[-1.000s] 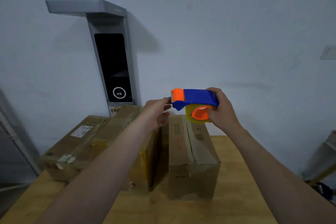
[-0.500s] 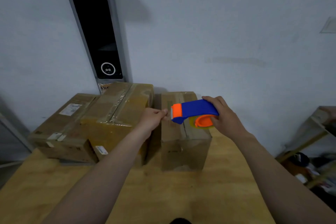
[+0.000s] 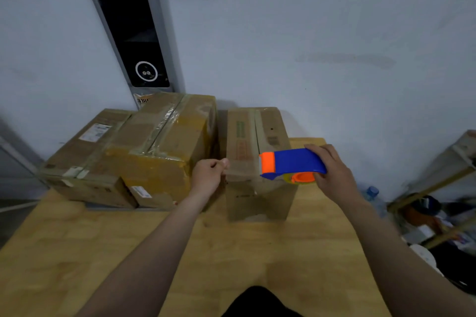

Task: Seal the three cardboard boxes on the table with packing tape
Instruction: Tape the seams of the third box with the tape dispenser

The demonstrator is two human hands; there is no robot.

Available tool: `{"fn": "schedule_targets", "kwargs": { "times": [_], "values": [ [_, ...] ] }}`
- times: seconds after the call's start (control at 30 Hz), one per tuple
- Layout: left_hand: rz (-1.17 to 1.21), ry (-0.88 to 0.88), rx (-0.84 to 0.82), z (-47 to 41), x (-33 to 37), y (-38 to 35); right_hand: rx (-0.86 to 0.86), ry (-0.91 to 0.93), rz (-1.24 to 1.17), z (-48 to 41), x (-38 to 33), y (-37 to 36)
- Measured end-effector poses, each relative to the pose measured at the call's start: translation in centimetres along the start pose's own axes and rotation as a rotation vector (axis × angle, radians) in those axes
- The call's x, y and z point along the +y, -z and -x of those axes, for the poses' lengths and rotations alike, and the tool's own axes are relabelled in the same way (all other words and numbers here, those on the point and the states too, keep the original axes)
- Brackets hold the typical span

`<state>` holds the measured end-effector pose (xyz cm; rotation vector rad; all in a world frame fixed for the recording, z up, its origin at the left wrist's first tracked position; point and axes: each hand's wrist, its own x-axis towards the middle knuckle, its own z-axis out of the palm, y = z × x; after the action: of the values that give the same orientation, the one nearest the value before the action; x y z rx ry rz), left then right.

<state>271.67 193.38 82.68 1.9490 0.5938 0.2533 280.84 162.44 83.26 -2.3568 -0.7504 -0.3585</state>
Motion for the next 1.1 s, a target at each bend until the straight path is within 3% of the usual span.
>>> {"fn": "schedule_targets", "kwargs": {
  "times": [0.43,0.67,1.1],
  "values": [
    [0.051,0.1,0.072,-0.4,-5.9,-2.1,-0.1,0.011,0.055,0.6,3.4,-2.8],
    [0.118,0.09,0.168,-1.3,-7.9,-3.3,-0.116,0.011,0.12,-0.5,2.6,-3.8],
    [0.134,0.067,0.201,-3.4,-10.8,-6.8,-0.178,0.039,0.231,-2.1,1.7,-4.5]
  ]
}}
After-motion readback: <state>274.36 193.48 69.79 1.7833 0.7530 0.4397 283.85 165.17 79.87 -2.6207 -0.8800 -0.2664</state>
